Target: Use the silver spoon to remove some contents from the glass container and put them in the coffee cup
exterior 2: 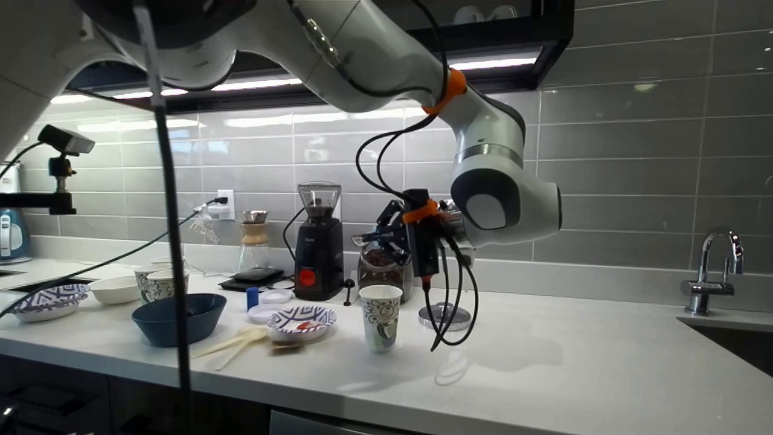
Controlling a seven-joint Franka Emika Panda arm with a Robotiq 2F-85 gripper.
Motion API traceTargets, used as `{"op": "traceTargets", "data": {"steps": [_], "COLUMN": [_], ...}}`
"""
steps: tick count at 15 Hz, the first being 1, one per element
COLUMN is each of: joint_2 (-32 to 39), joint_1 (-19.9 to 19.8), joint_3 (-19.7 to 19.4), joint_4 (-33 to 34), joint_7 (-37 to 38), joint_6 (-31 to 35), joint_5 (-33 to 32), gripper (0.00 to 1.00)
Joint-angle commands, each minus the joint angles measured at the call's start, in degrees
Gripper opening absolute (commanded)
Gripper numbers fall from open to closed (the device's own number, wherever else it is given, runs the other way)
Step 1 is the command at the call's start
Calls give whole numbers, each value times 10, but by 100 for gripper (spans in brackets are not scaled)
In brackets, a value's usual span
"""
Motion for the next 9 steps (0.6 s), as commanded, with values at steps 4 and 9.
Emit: {"op": "traceTargets", "data": {"steps": [4, 9], "joint_2": [-118, -163], "joint_1": [8, 17], "joint_3": [-58, -79], "joint_4": [-149, -197], "joint_7": [-28, -15], "joint_6": [37, 111], "joint_5": [-24, -65], "gripper": [1, 1]}}
